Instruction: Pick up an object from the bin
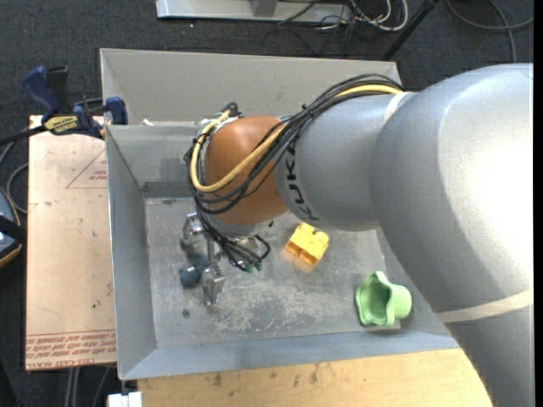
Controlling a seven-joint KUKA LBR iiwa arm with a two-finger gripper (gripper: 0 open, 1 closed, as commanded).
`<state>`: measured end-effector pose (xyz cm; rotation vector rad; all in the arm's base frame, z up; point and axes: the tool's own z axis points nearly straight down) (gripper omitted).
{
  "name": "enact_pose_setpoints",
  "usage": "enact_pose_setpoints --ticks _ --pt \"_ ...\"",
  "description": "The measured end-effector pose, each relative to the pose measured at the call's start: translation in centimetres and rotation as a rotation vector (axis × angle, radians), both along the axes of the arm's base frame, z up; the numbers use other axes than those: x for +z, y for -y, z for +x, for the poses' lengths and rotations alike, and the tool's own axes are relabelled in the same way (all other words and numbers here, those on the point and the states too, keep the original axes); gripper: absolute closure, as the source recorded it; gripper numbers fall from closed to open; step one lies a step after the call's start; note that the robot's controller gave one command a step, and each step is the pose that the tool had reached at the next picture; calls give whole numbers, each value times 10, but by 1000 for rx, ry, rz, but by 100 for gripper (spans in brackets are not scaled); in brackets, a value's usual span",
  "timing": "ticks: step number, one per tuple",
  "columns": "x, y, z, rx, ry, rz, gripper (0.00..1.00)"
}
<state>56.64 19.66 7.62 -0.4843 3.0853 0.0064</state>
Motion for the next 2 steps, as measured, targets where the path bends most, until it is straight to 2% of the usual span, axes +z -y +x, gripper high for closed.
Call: enact_pose_setpoints --ticks 1,2 --pt "1 -1 -1 0 -9 -1 100" --pt "193 7 8 39 -5 -3 100"
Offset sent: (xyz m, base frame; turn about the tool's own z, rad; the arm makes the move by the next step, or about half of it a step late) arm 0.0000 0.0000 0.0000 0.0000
